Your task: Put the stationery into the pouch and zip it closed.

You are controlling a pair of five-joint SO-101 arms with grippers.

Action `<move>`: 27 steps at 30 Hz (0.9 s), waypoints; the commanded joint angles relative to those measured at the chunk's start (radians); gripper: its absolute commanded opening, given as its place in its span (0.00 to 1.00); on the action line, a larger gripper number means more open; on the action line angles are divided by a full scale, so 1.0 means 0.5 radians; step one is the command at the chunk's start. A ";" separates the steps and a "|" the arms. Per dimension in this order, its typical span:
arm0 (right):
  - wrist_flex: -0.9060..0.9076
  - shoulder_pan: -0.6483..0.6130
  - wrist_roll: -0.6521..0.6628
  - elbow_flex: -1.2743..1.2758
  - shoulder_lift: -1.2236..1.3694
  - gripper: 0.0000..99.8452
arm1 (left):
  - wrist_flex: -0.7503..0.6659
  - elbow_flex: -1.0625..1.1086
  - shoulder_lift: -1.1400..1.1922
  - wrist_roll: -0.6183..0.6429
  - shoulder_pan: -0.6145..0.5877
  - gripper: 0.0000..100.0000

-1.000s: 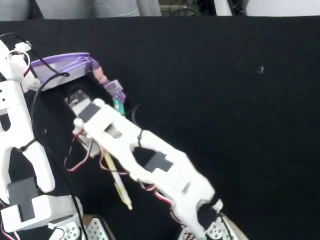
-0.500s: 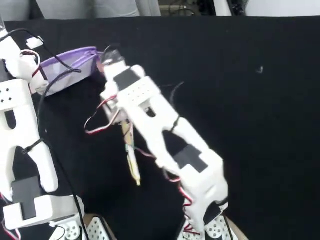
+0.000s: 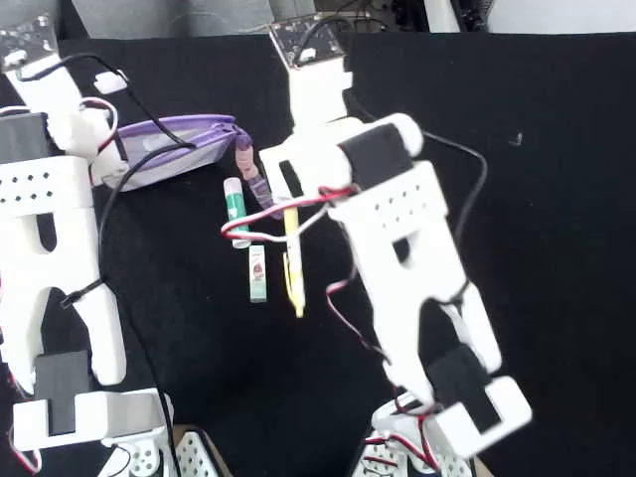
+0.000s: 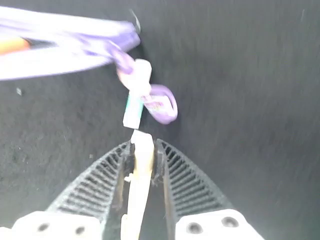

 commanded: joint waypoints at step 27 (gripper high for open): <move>-1.102 -0.470 0.313 0.140 -0.974 0.01 | 0.046 -0.044 -0.061 0.003 0.164 0.03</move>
